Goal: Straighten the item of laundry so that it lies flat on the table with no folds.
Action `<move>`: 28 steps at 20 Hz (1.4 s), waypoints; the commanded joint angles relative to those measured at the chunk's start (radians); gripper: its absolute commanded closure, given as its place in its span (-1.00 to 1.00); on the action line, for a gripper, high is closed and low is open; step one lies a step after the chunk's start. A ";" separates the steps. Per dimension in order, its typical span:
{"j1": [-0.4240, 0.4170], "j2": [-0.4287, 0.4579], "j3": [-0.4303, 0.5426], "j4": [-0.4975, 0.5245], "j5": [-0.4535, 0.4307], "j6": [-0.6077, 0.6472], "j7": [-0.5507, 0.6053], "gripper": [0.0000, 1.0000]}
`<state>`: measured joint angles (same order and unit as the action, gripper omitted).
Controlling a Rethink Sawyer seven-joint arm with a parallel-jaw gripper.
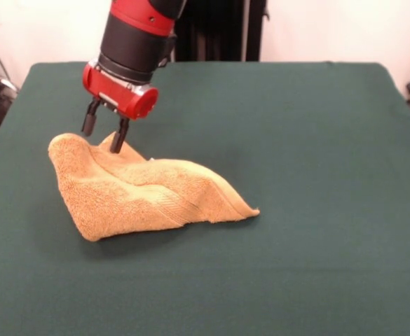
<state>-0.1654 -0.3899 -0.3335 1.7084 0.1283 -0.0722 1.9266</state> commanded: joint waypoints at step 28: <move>0.107 0.083 0.051 0.111 0.229 0.014 0.234 -1.00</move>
<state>-0.0820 -0.3699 -0.3370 1.7544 0.3017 -0.0722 1.9266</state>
